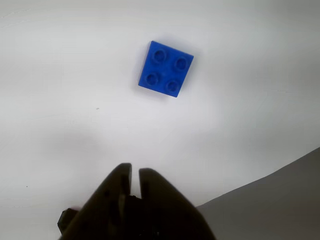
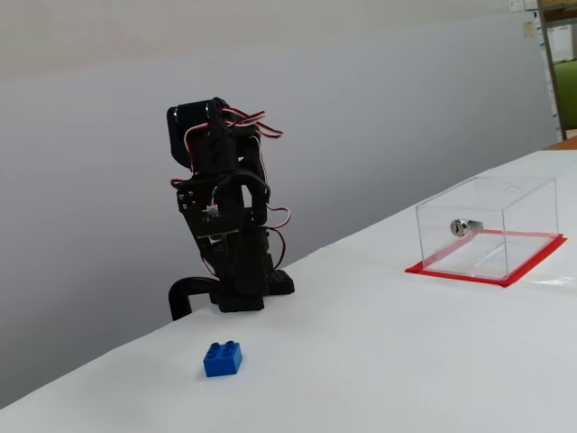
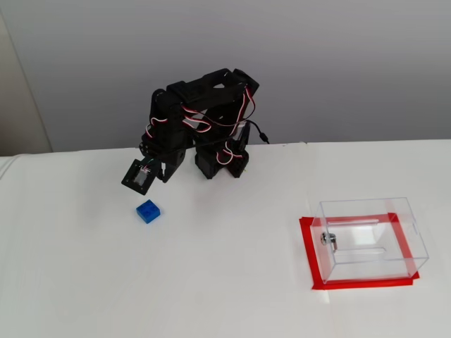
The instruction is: Pick the blue lego brick and place it into the transparent box
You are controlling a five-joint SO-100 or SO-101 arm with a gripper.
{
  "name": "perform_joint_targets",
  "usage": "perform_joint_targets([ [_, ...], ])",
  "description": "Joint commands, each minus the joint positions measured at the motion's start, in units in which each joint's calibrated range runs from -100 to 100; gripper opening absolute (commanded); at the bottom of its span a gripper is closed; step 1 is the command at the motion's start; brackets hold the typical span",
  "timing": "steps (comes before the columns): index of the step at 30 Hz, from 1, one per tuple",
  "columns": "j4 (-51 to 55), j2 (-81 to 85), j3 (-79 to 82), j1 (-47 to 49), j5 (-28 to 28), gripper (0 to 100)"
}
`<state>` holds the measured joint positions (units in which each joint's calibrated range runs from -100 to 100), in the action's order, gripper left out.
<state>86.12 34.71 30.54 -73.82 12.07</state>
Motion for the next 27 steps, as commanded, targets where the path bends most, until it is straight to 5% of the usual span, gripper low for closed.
perform_joint_targets([
  [1,-3.44,-0.56,-3.68,-0.74,0.2,2],
  [13,-7.88,-4.12,-4.5,-3.99,0.56,3],
  [20,-7.96,-9.22,-10.38,-3.48,0.56,28],
  [27,-12.75,-14.14,-12.18,-3.25,0.09,33],
])
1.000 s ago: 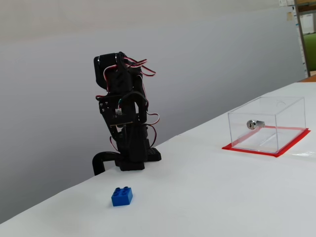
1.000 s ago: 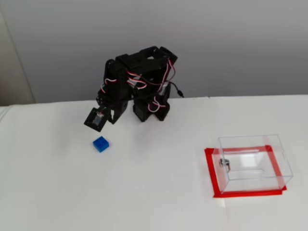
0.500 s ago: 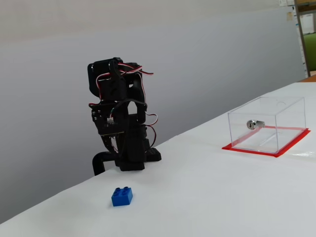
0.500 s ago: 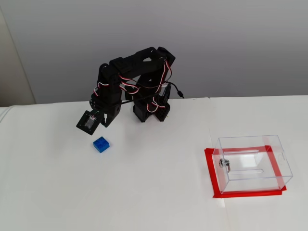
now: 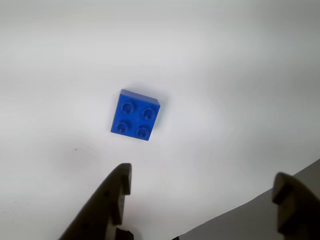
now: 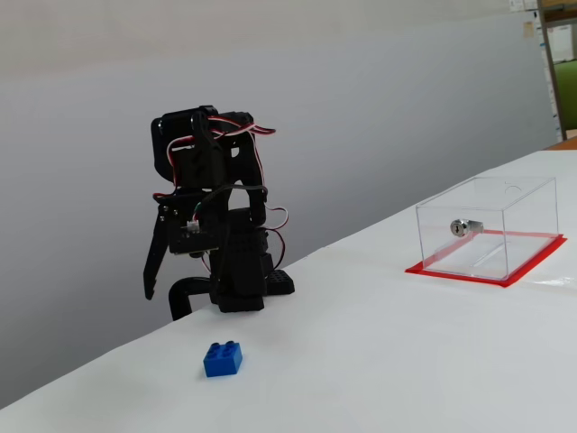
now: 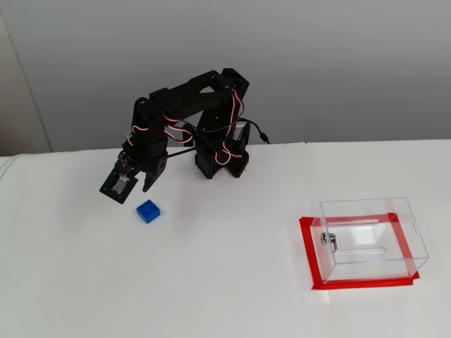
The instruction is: Pick the blue lego brick and place it into the transparent box
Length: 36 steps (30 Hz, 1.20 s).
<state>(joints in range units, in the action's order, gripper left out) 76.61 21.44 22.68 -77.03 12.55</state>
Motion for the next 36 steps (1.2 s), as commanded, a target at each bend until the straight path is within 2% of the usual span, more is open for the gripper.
perform_joint_targets([
  [1,-4.11,-1.54,-4.06,0.32,-0.39,33],
  [14,-8.72,-7.9,0.01,3.28,-0.39,32],
  [36,-15.6,-7.31,13.12,8.38,-0.45,32],
])
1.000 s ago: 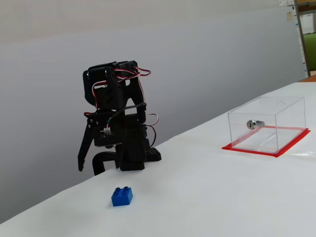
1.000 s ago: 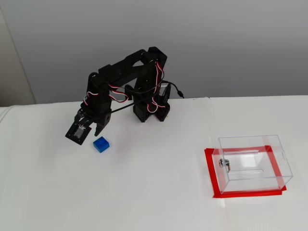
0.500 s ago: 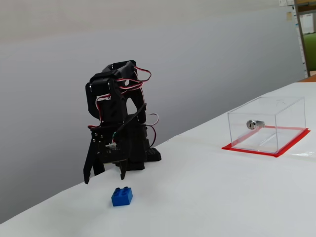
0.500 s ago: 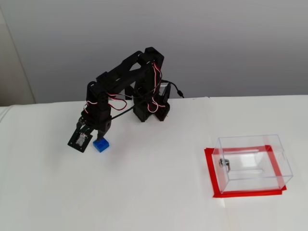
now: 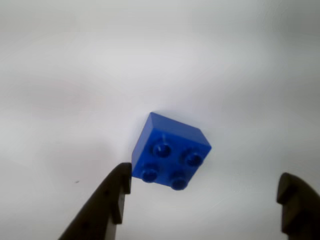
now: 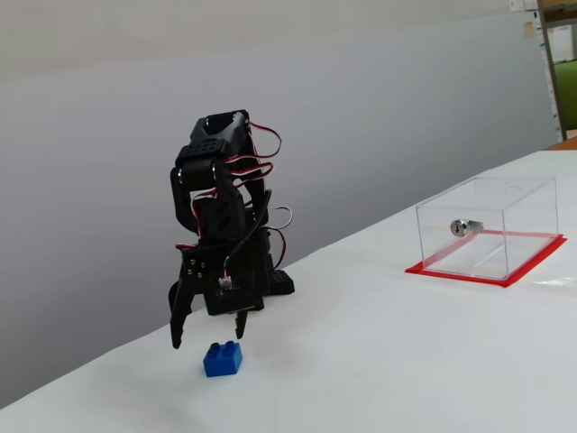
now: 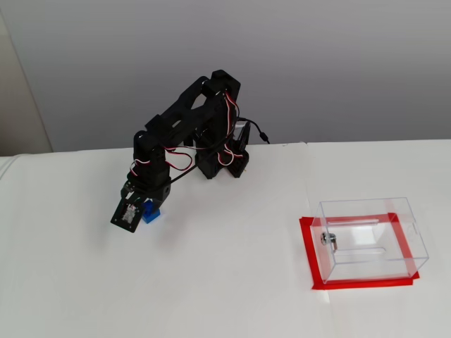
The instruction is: Pick the blue lego brick and place it into the transparent box
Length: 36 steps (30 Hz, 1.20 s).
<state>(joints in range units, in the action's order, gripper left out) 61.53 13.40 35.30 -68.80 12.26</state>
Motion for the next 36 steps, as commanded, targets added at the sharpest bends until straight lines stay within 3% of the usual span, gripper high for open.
perform_joint_targets([
  [1,-0.52,0.72,0.68,0.23,-0.15,32],
  [36,-6.69,-0.21,6.56,-0.36,0.21,32],
])
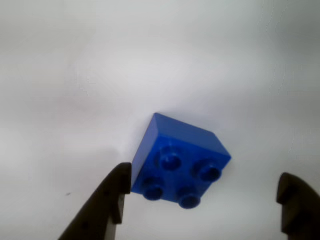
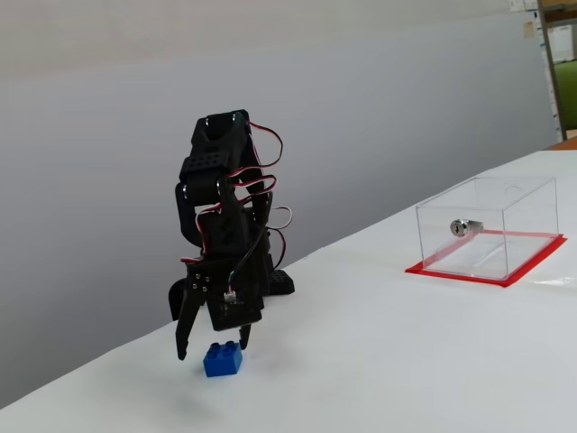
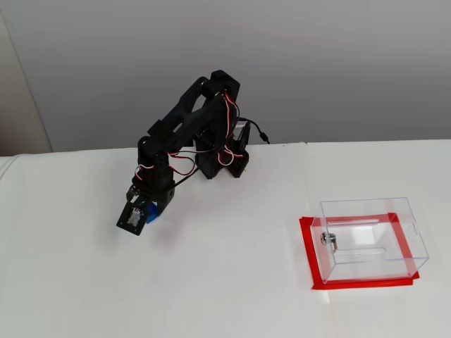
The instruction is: Pick the blue lego brick and place it into the transparent box
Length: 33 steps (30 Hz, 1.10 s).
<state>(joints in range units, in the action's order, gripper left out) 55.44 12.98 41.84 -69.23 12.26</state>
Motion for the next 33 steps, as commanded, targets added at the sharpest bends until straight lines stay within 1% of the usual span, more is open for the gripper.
perform_joint_targets([
  [1,-0.61,0.13,0.03,0.06,0.21,32],
  [11,-4.96,0.13,2.74,0.06,-0.1,32],
  [28,-5.83,-3.77,2.29,0.06,0.0,32],
  [30,-5.83,-3.94,2.2,0.06,0.06,29],
  [33,-5.83,-3.94,2.2,0.06,0.11,18],
])
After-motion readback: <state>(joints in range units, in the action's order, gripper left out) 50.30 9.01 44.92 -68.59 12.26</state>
